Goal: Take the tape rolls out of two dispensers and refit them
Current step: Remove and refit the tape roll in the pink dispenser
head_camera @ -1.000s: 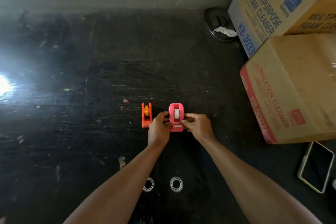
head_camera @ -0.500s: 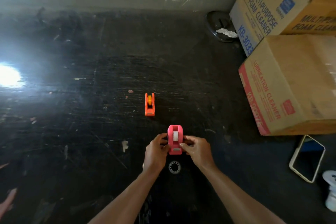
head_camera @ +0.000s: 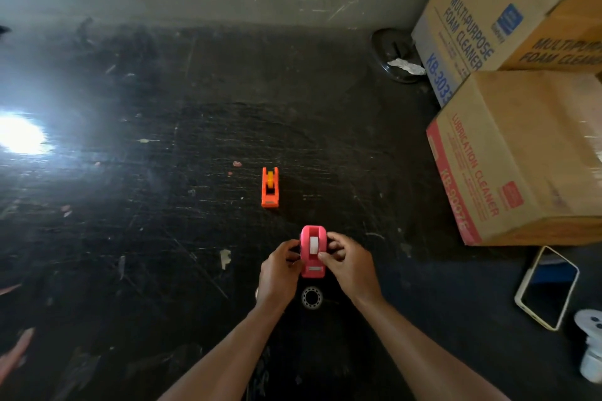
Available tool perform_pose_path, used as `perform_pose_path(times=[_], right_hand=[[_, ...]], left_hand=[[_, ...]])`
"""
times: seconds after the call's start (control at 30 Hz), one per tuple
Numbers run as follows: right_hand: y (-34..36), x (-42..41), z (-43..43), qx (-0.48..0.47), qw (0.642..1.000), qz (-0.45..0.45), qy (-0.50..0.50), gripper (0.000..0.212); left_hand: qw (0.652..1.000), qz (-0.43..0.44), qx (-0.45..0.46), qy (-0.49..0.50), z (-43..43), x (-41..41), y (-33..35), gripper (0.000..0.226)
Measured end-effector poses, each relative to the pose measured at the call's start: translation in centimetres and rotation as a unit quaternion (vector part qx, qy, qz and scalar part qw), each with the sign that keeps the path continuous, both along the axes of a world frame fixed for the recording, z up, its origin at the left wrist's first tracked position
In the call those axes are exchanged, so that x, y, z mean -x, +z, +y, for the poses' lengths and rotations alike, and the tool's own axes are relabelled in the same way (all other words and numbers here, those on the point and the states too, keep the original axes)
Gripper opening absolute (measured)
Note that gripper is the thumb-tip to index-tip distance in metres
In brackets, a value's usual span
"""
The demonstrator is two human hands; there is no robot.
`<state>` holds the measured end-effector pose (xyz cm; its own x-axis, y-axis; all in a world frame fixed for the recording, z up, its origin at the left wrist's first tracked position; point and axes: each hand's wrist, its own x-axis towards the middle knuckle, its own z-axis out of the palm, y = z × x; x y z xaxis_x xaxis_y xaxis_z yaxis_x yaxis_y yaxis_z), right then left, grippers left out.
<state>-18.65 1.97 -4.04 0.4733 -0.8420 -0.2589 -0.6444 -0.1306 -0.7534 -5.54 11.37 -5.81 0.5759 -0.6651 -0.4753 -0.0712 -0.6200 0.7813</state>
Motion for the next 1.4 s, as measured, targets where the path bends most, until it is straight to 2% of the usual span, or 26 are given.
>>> perform_pose_path(times=[0.13,0.23,0.33,0.47,0.57,0.73,0.83,0.93,1.13,1.4], right_hand=[[0.8,-0.8,-0.4,0.056,0.997,0.029,0.048,0.055],[1.1,-1.0,-0.7,0.068,0.991,0.058,0.096,0.058],[1.3,-1.3,-0.9,0.079,0.984,0.081,0.137,0.054],[1.4,-1.8,-1.2,0.087,0.98,0.092,0.154,0.049],[1.6,-1.7,-1.4,0.086,0.979,0.084,0.163,0.047],[2.5,-1.5,-1.1,0.097,0.979,0.068,0.163,0.046],[3.2,-1.0,-0.8,0.101,0.981,0.056,0.156,0.048],[3.7,-0.5,-0.3,0.098,0.983,0.032,0.153,0.046],[4.5,0.1,0.6,0.1,0.984,-0.001,0.149,0.041],[4.9,0.7,1.3,0.107,0.98,-0.009,0.167,0.04]], left_hand=[[1.0,0.0,0.007,-0.001,0.0,0.0,0.0,0.041],[1.0,0.014,0.003,0.0,0.1,0.1,0.2,0.048],[1.0,-0.007,-0.002,-0.015,0.2,0.2,0.5,0.052],[1.0,0.015,-0.001,-0.005,0.2,0.1,0.6,0.051],[1.0,0.029,0.001,0.004,0.1,0.0,0.8,0.046],[1.0,-0.011,0.003,0.0,0.6,0.3,1.3,0.045],[0.998,-0.038,0.026,0.032,1.2,0.6,2.3,0.033],[0.996,-0.026,0.077,0.034,1.7,1.1,3.1,0.026],[0.991,0.029,0.123,0.042,2.0,1.0,3.7,0.024],[0.992,0.0,0.123,0.013,2.6,0.8,4.1,0.016]])
